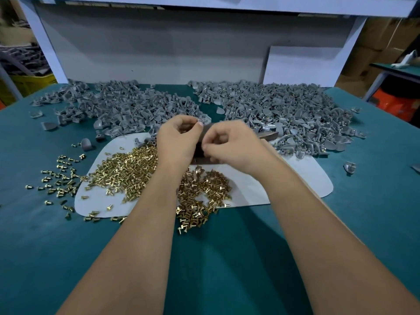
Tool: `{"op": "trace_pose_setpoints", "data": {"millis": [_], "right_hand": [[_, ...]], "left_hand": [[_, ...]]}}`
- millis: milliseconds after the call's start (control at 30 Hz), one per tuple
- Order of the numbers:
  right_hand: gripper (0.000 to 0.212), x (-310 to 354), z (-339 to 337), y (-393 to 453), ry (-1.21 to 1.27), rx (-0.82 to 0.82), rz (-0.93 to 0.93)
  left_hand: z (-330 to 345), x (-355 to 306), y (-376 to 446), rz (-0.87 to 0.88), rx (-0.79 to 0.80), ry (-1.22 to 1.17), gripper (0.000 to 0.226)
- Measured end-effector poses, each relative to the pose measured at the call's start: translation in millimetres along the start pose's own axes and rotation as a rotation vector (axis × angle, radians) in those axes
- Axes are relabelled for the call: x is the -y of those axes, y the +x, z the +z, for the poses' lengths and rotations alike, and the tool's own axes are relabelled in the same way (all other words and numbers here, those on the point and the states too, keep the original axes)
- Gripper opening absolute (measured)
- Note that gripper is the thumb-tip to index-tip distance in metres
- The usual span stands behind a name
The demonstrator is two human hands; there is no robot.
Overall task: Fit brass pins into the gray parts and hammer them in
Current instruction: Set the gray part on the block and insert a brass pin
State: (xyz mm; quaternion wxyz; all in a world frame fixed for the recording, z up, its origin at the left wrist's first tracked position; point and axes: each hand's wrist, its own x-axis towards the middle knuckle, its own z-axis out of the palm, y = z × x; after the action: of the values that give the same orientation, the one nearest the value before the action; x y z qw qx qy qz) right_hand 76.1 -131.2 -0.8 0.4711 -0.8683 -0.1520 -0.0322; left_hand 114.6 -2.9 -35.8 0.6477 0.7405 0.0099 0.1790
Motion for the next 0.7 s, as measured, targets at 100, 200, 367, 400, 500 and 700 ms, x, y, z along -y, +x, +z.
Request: {"op": "trace_pose_setpoints", "data": {"millis": [100, 200, 367, 400, 500, 700], "right_hand": [[0.016, -10.5, -13.0, 2.1, 0.105, -0.197, 0.021], [0.015, -18.9, -16.8, 4.0, 0.255, -0.279, 0.082], [0.016, -27.0, -13.6, 9.9, 0.244, -0.389, 0.096], [0.017, -27.7, -13.7, 10.8, 0.243, -0.406, 0.101], [0.021, -30.7, -14.4, 13.6, 0.229, -0.454, 0.115], [0.025, -22.4, -12.4, 26.8, 0.154, -0.391, 0.04]], "left_hand": [[1.4, 0.2, -1.9, 0.04, 0.067, 0.1, 0.011], [4.2, 3.2, -2.7, 0.066, 0.115, 0.171, 0.014], [4.6, 3.6, -1.7, 0.079, 0.124, 0.242, 0.014], [4.6, 4.0, -1.3, 0.08, 0.126, 0.241, 0.012], [4.5, 4.9, -1.2, 0.088, 0.133, 0.258, 0.006], [5.0, 7.6, 1.7, 0.118, 0.135, 0.262, 0.005]]}}
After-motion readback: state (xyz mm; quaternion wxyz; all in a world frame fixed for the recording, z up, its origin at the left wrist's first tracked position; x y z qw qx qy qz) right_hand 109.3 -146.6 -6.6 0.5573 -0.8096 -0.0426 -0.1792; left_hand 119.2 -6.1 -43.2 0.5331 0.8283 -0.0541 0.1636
